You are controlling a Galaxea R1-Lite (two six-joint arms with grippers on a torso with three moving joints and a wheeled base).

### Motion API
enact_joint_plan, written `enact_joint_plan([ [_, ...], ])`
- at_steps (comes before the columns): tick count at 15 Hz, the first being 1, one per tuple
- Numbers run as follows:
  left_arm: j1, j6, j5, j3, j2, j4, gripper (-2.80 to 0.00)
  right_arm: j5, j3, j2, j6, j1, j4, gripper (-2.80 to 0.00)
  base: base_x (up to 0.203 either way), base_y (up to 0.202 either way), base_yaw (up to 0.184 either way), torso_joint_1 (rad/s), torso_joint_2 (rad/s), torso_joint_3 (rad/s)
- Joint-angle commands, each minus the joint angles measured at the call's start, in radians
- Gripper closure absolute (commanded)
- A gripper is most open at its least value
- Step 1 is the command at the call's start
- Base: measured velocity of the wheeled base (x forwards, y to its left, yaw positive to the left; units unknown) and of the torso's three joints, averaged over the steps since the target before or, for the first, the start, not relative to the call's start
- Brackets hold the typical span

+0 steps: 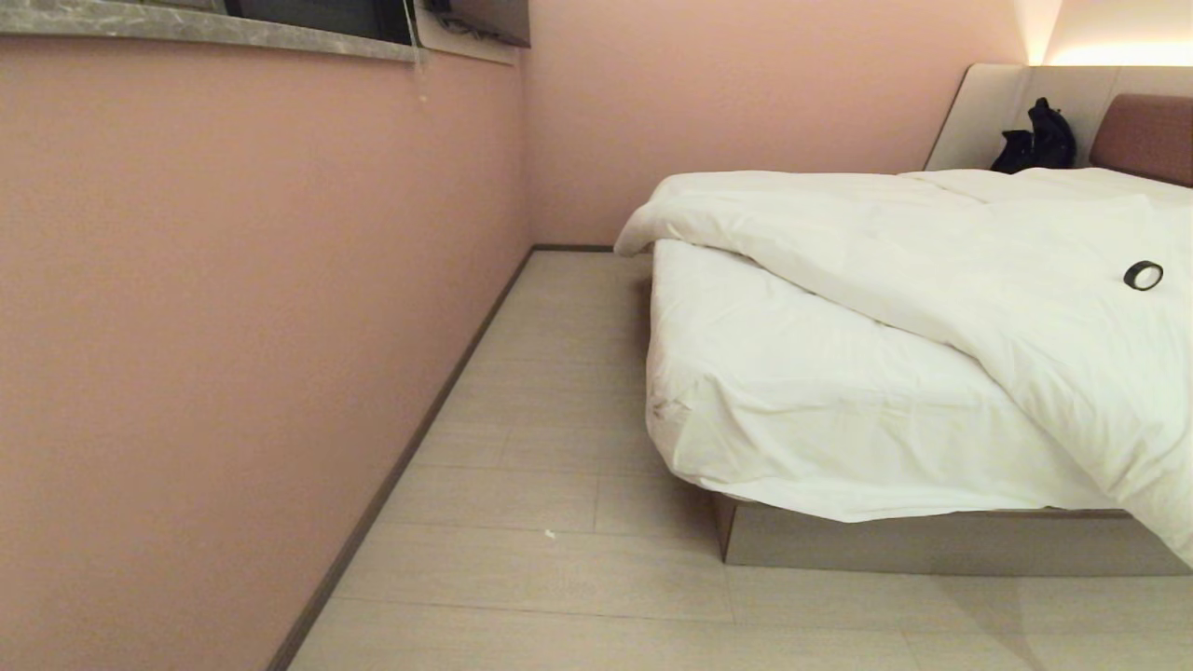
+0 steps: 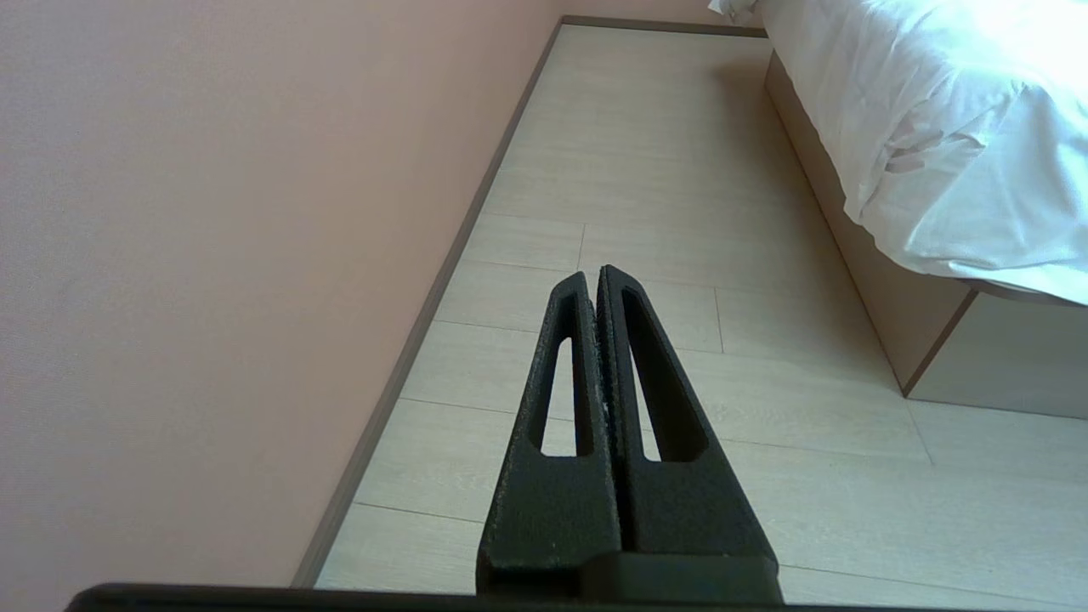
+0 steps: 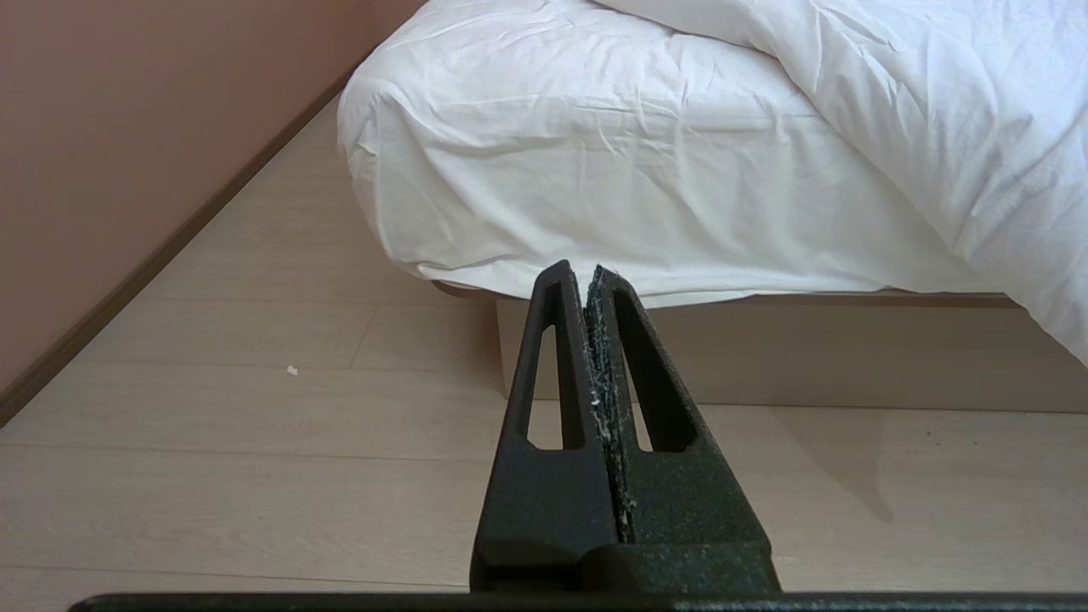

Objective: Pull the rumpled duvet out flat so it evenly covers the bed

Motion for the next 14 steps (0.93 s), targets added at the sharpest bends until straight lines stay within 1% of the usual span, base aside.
enact_joint_plan([
  [1, 0.000, -0.001, 0.001, 0.000, 0.000, 0.000, 0.00, 0.001, 0.000, 0.002, 0.000, 0.000, 0.000, 0.00, 0.000, 0.000, 0.000, 0.000, 0.00, 0.000],
  [14, 0.000, -0.001, 0.001, 0.000, 0.000, 0.000, 0.00, 0.001, 0.000, 0.002, 0.000, 0.000, 0.000, 0.00, 0.000, 0.000, 0.000, 0.000, 0.00, 0.000],
])
